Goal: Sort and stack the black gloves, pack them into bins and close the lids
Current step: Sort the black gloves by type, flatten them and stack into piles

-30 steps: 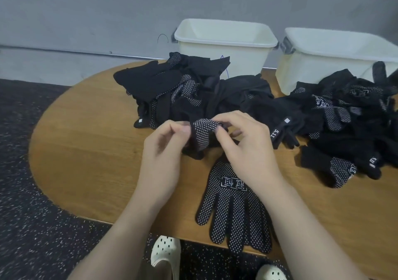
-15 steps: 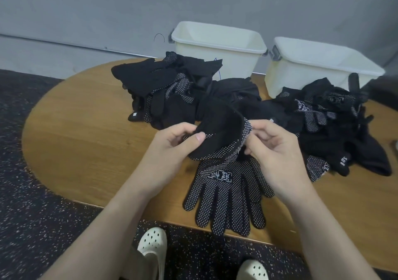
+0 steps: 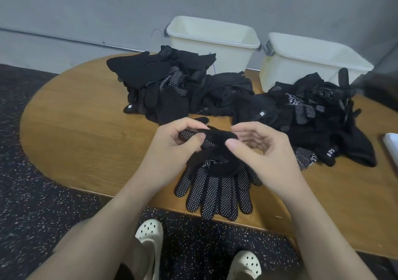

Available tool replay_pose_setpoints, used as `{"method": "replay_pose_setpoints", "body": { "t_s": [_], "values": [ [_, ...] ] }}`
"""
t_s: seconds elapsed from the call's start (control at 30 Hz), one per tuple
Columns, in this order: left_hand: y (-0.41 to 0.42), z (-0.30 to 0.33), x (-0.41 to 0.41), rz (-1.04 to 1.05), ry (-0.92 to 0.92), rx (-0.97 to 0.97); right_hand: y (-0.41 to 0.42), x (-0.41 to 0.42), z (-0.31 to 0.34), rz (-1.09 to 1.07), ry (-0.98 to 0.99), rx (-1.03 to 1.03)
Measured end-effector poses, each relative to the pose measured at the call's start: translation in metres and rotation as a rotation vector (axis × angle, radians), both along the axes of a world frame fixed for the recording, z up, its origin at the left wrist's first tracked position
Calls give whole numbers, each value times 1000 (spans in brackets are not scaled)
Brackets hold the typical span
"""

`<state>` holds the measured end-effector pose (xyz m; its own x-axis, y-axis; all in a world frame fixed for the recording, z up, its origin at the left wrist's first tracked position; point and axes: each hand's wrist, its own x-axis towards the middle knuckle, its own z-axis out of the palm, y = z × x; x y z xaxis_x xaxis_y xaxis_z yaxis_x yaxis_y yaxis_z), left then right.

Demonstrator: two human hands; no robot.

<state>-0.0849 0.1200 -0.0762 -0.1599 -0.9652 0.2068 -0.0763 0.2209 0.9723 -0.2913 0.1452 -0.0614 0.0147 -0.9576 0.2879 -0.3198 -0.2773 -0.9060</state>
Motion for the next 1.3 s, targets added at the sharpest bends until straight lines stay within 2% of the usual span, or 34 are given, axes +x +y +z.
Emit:
{"method": "replay_pose_setpoints", "body": {
  "t_s": [0.13,0.3,0.57,0.7,0.87,0.93,1.1,1.3],
  "values": [
    [5,2,0,20,-31,0,-7,1,-1,-9,-43,-56],
    [3,1,10,-38,90,101,-10,-3,1,33,-188,-27],
    [3,7,3,-163,-95,24,-9,-2,5,68,-335,15],
    [2,4,-1,-112,-130,-17,-7,-2,6,61,-314,20],
    [7,7,-2,-62,-42,-12,-3,-5,4,140,-75,121],
    [9,7,-2,-64,-13,-1,-1,-4,5,141,-103,156],
    [17,8,0,-71,28,40,7,-5,10,178,-312,226],
    [19,4,4,-99,11,96,8,-8,5,158,-289,263]
  ]
}}
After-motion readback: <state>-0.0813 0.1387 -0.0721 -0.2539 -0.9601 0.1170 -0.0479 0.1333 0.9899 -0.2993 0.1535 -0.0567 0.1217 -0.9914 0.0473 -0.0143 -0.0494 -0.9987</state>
